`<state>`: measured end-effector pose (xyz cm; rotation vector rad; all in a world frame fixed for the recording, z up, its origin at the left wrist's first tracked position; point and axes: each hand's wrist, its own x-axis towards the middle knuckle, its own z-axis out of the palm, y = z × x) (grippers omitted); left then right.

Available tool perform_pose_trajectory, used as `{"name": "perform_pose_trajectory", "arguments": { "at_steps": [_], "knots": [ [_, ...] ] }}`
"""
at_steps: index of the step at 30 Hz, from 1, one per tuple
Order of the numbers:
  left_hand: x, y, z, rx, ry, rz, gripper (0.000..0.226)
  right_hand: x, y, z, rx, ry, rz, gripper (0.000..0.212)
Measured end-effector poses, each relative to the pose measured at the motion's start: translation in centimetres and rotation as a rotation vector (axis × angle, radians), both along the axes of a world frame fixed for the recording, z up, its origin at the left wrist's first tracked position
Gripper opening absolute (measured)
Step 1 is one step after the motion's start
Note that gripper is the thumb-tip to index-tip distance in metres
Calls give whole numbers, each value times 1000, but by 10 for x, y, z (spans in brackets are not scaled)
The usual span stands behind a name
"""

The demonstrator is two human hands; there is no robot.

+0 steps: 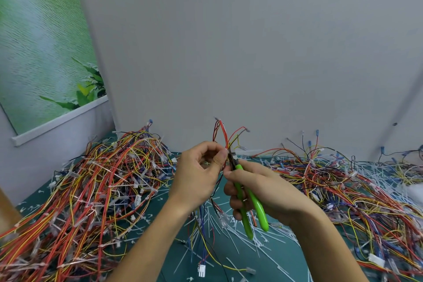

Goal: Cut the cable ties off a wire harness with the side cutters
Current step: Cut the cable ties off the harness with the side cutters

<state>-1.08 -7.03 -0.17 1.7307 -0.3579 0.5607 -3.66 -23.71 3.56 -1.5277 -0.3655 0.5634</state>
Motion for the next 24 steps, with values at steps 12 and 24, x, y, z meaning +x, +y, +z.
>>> {"name": "perform_pose_trajectory", "arguments": {
  "at_steps": [12,24],
  "knots": [
    [-16,-6,10,225,-175,174,8,3,-4,-4,52,-13,50,7],
    [-22,-9,11,481,-425,294,9,14,-10,-13,-10,-127,-22,25]
  ]
}}
